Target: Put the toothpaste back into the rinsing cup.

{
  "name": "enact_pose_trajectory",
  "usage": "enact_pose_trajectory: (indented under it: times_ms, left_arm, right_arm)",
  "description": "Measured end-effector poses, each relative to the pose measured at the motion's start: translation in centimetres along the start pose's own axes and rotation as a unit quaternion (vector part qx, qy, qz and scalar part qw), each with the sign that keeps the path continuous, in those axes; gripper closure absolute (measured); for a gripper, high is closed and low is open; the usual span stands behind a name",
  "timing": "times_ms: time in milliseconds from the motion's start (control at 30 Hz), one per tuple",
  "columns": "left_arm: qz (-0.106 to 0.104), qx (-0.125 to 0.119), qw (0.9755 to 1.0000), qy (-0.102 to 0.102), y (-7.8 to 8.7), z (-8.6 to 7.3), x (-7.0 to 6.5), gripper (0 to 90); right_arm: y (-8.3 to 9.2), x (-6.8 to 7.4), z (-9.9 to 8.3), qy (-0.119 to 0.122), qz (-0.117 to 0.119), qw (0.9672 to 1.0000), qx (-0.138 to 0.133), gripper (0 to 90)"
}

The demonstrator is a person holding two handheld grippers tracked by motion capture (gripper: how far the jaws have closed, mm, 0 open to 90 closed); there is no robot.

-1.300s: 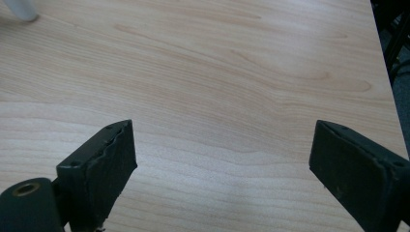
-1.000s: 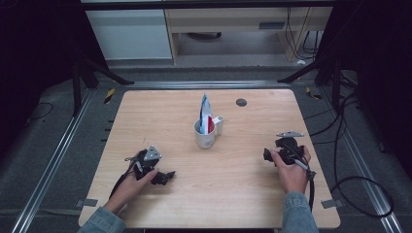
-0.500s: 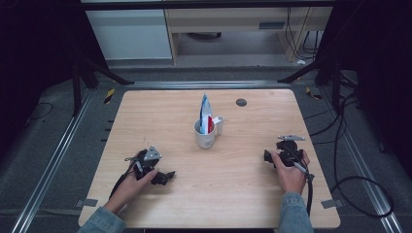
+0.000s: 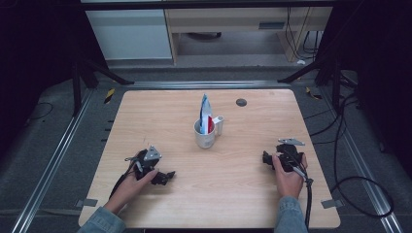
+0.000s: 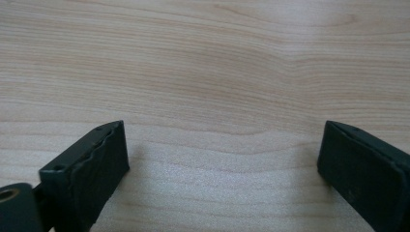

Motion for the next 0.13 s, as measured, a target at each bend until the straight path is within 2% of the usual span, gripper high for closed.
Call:
enact_pose_trajectory:
  times_ms: [133]
  left_arm:
    - [0.000,0.000,1.0000,0.000,-0.01,0.01,-0.03,0.0]
  right_arm:
    - [-0.18,0.06,0.18,-0.009,-0.007,0.9999,0.004,0.6]
Point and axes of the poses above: each handheld gripper's, and its own axes: y roughly backward along the jaws, z roughly out of its top, x roughly to its left, the point moved 1 cm from there along -y, roughly forward along the jaws, and after that the axes turned 15 degrees about x, right-handed, at the moved point
